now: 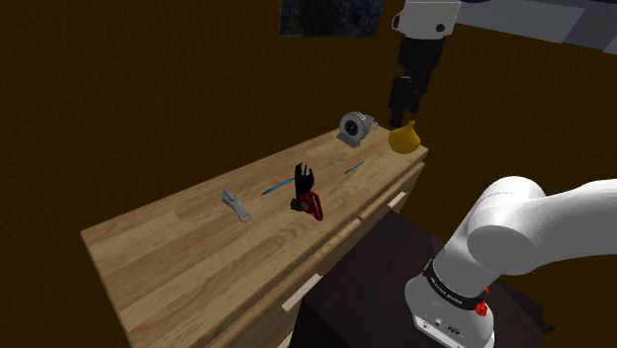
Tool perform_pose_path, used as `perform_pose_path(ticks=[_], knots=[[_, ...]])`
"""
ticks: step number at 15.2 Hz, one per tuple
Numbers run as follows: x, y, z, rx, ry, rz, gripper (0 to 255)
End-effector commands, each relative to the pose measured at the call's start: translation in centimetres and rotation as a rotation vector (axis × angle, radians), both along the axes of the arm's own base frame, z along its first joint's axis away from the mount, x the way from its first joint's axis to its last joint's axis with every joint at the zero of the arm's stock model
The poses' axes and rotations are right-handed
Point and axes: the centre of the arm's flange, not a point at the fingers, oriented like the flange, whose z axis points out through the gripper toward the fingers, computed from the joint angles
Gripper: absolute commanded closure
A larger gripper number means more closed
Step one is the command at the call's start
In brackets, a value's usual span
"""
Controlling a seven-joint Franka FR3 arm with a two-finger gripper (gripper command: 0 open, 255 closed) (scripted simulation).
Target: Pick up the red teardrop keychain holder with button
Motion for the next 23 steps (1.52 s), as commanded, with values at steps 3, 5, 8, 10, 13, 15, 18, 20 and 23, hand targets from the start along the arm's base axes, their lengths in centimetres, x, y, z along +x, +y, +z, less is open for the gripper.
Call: perform_pose_path(ticks=[3, 5, 8, 10, 13, 15, 18, 20, 23], knots=[[1.0, -0.4, -2.3, 0.007, -0.009, -0.002, 0], [2.1, -0.9, -4.6, 0.015, -0.017, -0.003, 0], [3.7, -1.5, -8.1, 0.026, -0.03, -0.006, 0], [4.7, -1.9, -10.4, 0.033, -0.039, -0.007, 0], [6.4, -2.4, -13.9, 0.045, -0.052, -0.01, 0], [7.5, -2.8, -16.2, 0.052, -0.061, -0.011, 0], [9.3, -3.3, -19.6, 0.063, -0.074, -0.014, 0], [10.5, -3.6, -21.9, 0.071, -0.083, -0.015, 0], [12.3, -4.0, -25.2, 0.082, -0.096, -0.018, 0]])
